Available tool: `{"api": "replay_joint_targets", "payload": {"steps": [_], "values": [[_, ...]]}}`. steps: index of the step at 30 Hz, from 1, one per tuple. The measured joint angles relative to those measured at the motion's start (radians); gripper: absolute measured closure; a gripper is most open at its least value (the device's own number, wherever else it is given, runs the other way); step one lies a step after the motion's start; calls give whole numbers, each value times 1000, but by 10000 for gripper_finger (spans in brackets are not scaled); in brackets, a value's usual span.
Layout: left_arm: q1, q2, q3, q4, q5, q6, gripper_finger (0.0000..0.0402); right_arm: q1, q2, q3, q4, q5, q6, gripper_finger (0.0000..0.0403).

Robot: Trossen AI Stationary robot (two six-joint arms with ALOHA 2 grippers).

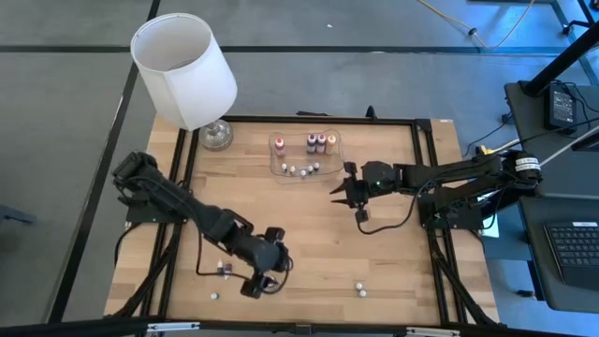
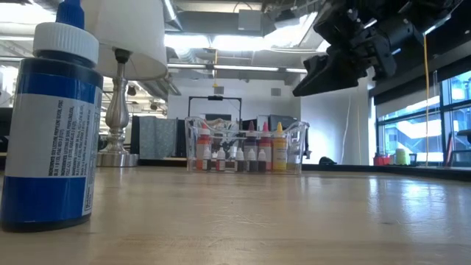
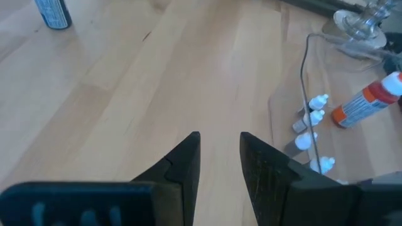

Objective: Pick & Place food coloring
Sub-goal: Put the large blue food coloring bottle into the transparent bin

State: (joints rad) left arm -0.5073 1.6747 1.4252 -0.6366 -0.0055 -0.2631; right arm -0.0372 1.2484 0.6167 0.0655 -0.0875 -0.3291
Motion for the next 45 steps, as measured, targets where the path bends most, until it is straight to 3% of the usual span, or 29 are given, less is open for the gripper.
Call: {"api": "replay_joint_targets", "payload": {"steps": [12, 18, 45], "values": [[-62, 162, 107, -104, 1, -69, 145, 0, 0, 0, -71, -2, 89, 288], [-62, 182, 107, -165, 0, -137, 146, 0, 0, 0, -71, -2, 88, 288], [-62, 218, 54, -178, -52, -145, 144, 0, 0, 0, -95, -2, 66, 288]]}}
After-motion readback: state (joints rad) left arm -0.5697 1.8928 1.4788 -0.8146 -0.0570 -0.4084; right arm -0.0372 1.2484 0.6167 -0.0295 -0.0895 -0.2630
